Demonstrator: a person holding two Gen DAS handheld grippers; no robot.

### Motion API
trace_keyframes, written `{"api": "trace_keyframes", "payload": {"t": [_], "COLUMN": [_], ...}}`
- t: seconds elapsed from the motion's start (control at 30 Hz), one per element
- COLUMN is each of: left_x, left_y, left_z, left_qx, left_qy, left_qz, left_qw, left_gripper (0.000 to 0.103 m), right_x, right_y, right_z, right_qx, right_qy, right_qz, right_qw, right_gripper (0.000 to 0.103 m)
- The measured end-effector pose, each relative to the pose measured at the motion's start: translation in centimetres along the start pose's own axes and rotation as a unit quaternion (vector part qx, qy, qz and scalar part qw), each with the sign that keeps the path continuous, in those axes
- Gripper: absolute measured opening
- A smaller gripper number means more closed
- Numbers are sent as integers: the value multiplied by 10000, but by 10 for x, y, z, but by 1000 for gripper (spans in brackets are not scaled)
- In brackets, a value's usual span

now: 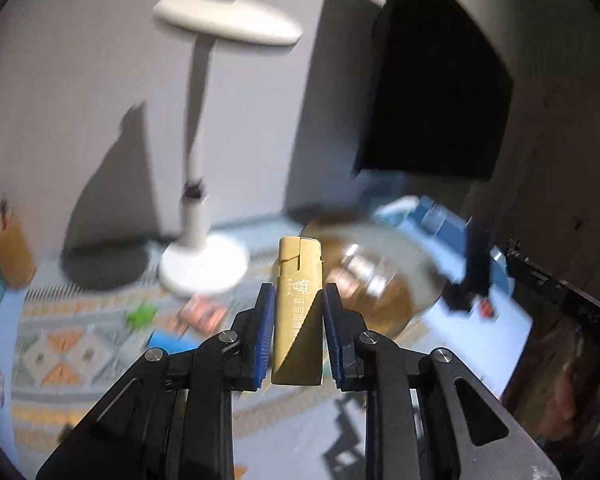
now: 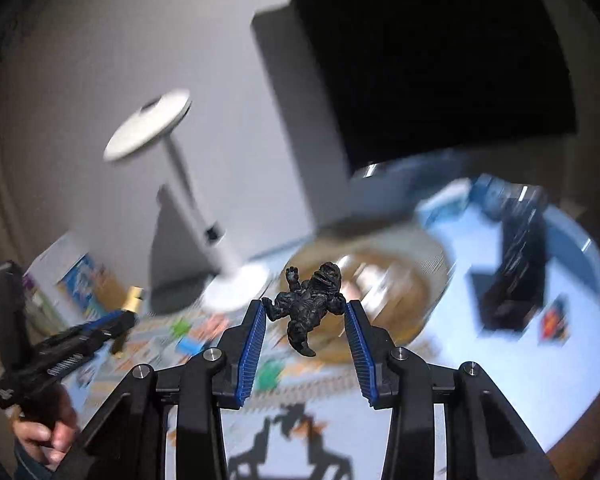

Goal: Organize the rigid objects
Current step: 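Carry the yellow stick and black figurine over the amber bowl, then open both grippers to drop the stick and figurine into the bowl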

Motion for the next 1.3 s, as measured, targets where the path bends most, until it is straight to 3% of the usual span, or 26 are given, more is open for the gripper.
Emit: {"api": "trace_keyframes", "payload": {"t": [0.17,0.3,0.5,0.7,1.03,1.3], "left_x": [17,53,124,178,207,214], "left_y": [-45,-54,-18,22,43,50], "left_z": [-35,-58,-77,-85,-98,-102], "left_qx": [78,155,307,344,491,570], "left_qy": [264,342,343,426,397,394], "left_qz": [-227,-142,503,1251,1574,1663], "left_qw": [9994,9992,9977,9906,9855,9836], "left_gripper": [21,21,21,21,21,21], "right_x": [2,25,77,114,146,150], "right_y": [-46,-50,-22,11,41,47], "right_z": [-25,-39,-64,-82,-100,-104], "right_qx": [144,180,249,377,453,448], "right_qy": [233,323,487,494,650,711], "right_qz": [-289,-151,465,1073,1560,1652], "right_qw": [9992,9992,9974,9923,9846,9827], "right_gripper": [40,40,40,40,40,40]}}
Point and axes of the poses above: each gripper's, at about its wrist camera, not at the fingertips, and x roughly the way its jaws point, z to its left, y to its underside, the point moved 7 cm from there along x, roughly the way its jaws point, and after that the axes turned 5 degrees about -y, right-handed, at the moved point
